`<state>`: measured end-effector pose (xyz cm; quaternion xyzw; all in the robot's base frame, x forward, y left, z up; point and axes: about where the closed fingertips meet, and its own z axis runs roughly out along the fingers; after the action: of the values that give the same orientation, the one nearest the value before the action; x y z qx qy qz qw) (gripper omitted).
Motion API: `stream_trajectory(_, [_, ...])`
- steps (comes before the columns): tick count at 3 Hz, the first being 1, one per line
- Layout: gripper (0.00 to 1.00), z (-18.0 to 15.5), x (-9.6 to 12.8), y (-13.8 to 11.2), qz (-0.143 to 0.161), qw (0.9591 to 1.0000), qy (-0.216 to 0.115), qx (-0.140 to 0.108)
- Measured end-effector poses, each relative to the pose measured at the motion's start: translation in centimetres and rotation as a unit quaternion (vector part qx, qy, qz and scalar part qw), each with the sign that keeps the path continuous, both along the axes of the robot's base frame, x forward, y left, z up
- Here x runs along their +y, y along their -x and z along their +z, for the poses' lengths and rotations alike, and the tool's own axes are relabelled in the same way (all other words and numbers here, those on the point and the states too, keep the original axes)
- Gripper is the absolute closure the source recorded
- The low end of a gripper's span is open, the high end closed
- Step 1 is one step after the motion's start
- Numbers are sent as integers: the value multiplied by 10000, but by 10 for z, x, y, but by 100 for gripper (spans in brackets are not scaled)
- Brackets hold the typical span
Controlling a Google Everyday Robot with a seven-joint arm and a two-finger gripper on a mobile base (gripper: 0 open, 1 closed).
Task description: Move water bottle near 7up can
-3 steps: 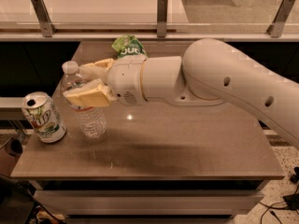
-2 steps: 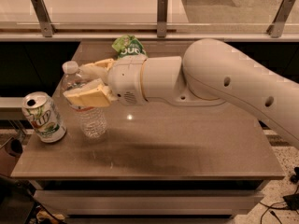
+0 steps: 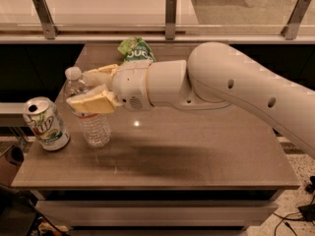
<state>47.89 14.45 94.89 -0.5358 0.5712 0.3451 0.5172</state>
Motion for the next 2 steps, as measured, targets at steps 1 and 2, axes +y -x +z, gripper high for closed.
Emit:
stream_trajectory(1, [60, -5, 0, -5, 46, 10000, 2, 47])
stream_trajectory(2, [36, -4, 0, -5, 47, 10000, 2, 46])
